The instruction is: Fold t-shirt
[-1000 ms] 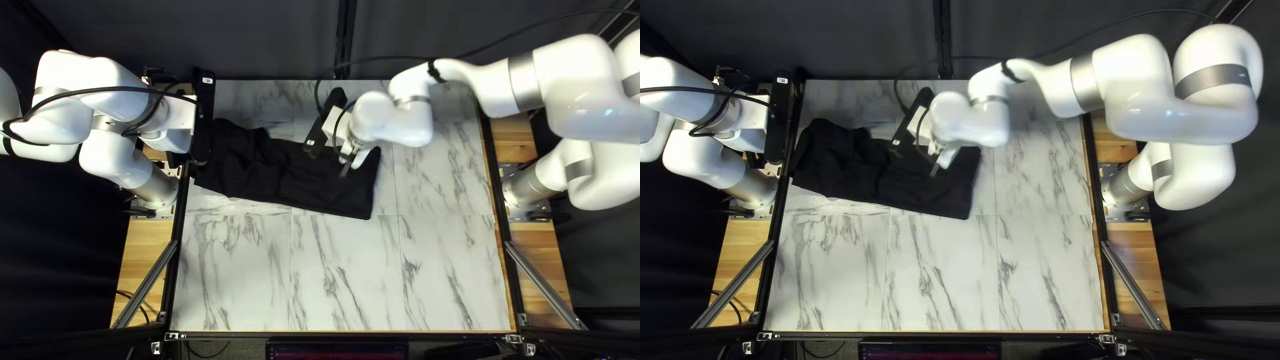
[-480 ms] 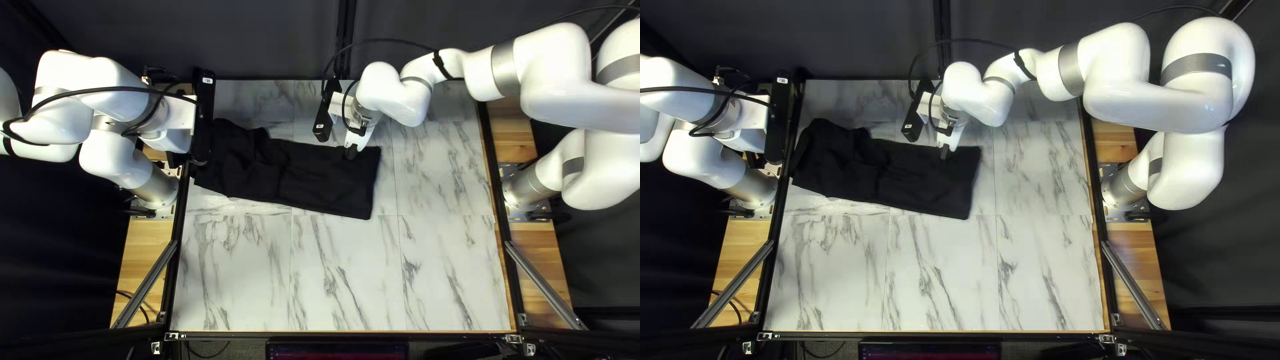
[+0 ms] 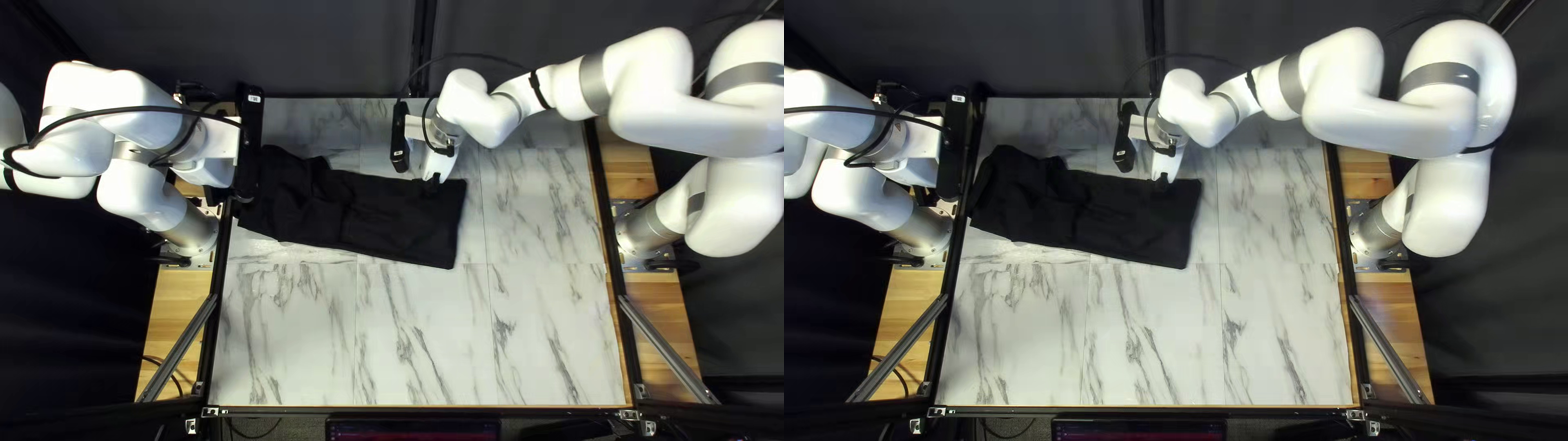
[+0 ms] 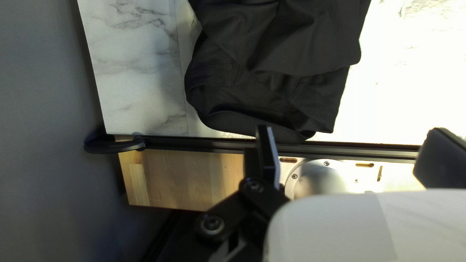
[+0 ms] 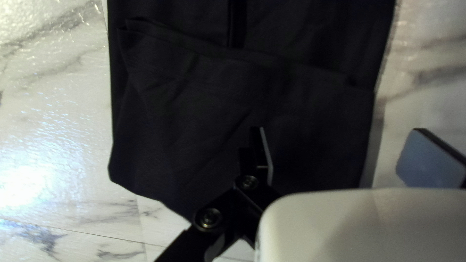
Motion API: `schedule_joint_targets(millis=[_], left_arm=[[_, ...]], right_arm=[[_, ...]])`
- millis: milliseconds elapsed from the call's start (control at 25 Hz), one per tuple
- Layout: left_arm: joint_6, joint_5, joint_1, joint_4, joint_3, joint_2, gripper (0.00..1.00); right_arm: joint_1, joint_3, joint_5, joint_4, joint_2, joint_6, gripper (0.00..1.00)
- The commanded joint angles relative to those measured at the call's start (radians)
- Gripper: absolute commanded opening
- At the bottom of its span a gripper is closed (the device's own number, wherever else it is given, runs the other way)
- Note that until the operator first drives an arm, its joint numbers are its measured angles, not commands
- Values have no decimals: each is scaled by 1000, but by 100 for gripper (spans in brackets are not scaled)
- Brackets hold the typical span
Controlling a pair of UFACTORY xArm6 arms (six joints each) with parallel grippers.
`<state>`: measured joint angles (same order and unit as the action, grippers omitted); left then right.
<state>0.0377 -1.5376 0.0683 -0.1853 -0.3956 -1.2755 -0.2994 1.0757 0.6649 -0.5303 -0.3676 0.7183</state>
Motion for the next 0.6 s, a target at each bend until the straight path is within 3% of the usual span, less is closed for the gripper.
schedule_joint_targets(millis=[40,440,480,520,560,600], left_arm=[[0,0,0,0,0,0,100],[0,0,0,0,0,0,100],[0,0,0,0,0,0,100],[0,0,0,0,0,0,100],[0,0,0,0,0,0,100],[0,0,0,0,0,0,100]], right_arm=[[-13,53,35,-15,-39,58,100],[-15,130,95,39,-109,35,97],[-14,132,98,45,-109,27,87],[-13,133,99,49,-109,19,69],[-12,131,98,51,-109,16,62],[-12,130,97,54,-108,11,11]])
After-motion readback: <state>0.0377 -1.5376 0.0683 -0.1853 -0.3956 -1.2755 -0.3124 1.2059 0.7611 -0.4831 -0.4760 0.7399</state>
